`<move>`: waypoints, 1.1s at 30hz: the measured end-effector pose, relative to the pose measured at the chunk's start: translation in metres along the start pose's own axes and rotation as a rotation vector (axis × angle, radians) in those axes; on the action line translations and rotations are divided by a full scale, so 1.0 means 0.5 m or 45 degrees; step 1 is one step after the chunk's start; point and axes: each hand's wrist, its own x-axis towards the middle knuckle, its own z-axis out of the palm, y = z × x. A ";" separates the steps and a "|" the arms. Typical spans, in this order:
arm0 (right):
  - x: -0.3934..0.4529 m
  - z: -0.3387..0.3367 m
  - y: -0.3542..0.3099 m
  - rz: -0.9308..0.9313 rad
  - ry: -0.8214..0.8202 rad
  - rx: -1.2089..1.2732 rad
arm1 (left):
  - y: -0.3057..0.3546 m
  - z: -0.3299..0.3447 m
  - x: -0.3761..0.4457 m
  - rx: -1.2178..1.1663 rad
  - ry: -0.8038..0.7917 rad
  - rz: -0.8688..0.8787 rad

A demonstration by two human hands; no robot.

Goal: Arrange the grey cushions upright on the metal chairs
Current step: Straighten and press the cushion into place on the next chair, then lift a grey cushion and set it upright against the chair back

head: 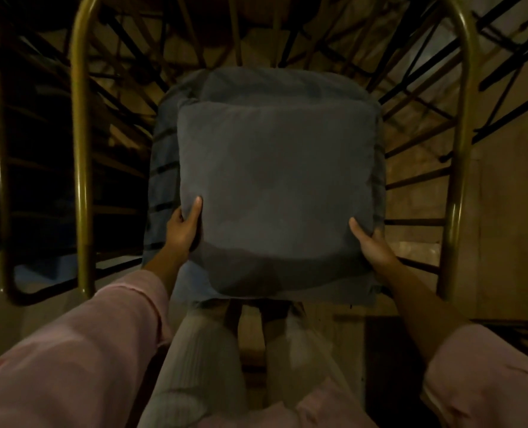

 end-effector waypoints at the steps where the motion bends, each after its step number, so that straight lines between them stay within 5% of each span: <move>1: 0.006 -0.001 0.010 -0.008 0.019 -0.026 | 0.002 -0.002 -0.003 0.020 0.013 0.000; 7: -0.002 -0.002 0.029 -0.103 0.086 -0.200 | 0.003 -0.027 -0.060 0.031 -0.036 0.000; 13: -0.074 0.036 -0.085 -0.412 0.245 -0.882 | 0.077 -0.085 -0.141 -0.039 0.092 0.060; 24: -0.298 0.373 -0.458 -0.954 -0.299 -1.075 | 0.192 -0.478 -0.183 -0.217 0.671 0.368; 33: -0.480 0.785 -0.604 -1.133 -0.588 -1.053 | 0.153 -0.877 -0.107 -0.378 1.013 0.366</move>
